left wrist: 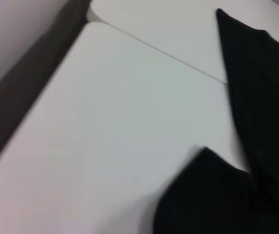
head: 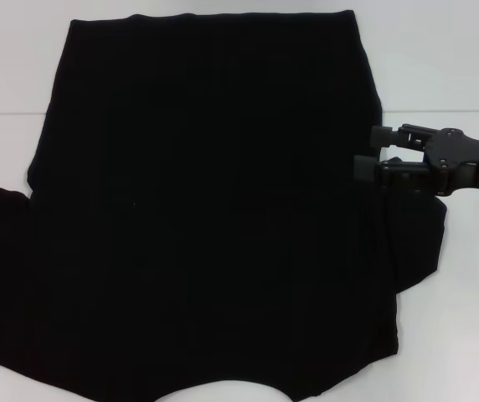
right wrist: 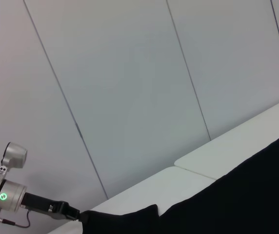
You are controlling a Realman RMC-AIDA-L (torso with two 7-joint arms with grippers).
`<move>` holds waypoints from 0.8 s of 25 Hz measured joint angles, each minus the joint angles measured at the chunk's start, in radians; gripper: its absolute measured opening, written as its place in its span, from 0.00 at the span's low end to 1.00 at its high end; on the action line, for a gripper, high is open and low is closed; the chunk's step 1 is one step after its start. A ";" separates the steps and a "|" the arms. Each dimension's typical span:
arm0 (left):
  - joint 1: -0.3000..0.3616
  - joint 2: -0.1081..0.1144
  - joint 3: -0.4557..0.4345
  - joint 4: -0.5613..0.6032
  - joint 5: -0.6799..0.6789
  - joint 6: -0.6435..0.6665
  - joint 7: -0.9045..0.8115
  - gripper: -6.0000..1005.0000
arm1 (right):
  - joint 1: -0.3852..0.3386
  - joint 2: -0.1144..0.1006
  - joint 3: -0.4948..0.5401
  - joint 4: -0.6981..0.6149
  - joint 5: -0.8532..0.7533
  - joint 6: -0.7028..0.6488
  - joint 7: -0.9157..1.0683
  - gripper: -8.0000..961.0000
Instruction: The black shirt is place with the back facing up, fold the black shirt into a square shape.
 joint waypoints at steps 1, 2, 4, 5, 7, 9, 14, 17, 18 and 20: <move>0.000 0.000 0.001 -0.001 -0.008 0.017 0.007 0.00 | 0.000 0.000 0.000 0.000 0.000 0.000 0.000 0.98; 0.000 0.000 0.000 -0.002 -0.026 0.041 0.016 0.00 | 0.000 0.000 0.000 0.000 0.000 0.000 -0.001 0.98; 0.001 0.000 -0.003 -0.007 -0.077 0.084 0.037 0.00 | 0.000 0.000 0.000 0.000 0.000 0.000 -0.001 0.98; 0.003 0.001 -0.001 -0.009 -0.104 0.102 0.046 0.00 | 0.000 -0.001 0.000 0.000 0.000 0.000 -0.001 0.98; 0.005 0.001 0.002 -0.016 -0.148 0.134 0.063 0.00 | -0.002 -0.002 0.000 0.001 0.000 0.000 -0.001 0.98; 0.003 0.001 0.005 -0.033 -0.189 0.169 0.086 0.00 | -0.003 -0.002 0.000 0.001 0.000 0.000 -0.001 0.98; -0.012 0.001 0.028 -0.100 -0.285 0.204 0.161 0.00 | -0.006 -0.002 0.000 0.002 0.000 -0.001 -0.001 0.98; -0.015 -0.002 0.072 -0.142 -0.346 0.211 0.198 0.00 | -0.009 -0.002 0.000 0.002 0.000 -0.006 -0.001 0.98; -0.017 -0.003 0.085 -0.151 -0.357 0.212 0.204 0.00 | -0.010 -0.002 0.000 0.002 0.000 -0.006 -0.001 0.98; -0.022 -0.005 0.118 -0.170 -0.375 0.212 0.219 0.00 | -0.012 -0.003 0.001 0.002 0.000 -0.006 -0.001 0.98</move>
